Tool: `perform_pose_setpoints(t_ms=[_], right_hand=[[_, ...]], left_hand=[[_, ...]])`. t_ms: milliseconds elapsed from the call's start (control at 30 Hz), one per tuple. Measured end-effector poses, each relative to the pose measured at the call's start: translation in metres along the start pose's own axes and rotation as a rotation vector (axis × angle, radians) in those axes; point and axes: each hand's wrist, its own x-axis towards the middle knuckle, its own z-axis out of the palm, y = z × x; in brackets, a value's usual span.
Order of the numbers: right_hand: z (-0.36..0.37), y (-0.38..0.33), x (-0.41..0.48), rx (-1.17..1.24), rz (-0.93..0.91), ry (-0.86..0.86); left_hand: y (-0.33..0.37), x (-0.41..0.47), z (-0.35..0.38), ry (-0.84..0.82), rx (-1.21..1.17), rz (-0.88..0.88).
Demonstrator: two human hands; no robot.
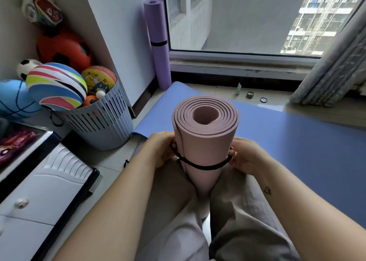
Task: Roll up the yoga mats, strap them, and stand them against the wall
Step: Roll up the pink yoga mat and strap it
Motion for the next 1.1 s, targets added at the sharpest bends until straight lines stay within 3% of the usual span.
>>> perform_pose_setpoints(t_ms=[167, 267, 400, 533, 700, 800, 1100], right_hand=[[-0.001, 0.016, -0.013, 0.202, 0.044, -0.106], [-0.004, 0.014, -0.011, 0.351, 0.096, -0.173], [-0.009, 0.025, 0.001, 0.474, 0.113, -0.132], [-0.013, 0.045, 0.024, 0.421, 0.094, -0.064], [-0.011, 0.083, 0.059, 0.098, 0.067, 0.074], [-0.017, 0.097, 0.067, 0.09, 0.079, 0.206], [-0.008, 0.105, 0.068, -0.008, 0.033, 0.268]], left_hand=[[-0.02, -0.013, 0.001, -0.065, -0.132, 0.016], [-0.03, -0.014, 0.001, -0.139, -0.299, -0.104], [-0.055, -0.004, 0.005, -0.16, -0.329, -0.229], [-0.076, 0.012, 0.005, -0.089, -0.341, -0.285], [-0.115, 0.03, 0.005, 0.035, -0.396, -0.298], [-0.126, 0.04, 0.011, 0.039, -0.389, -0.268], [-0.118, 0.047, 0.018, 0.198, -0.114, -0.185]])
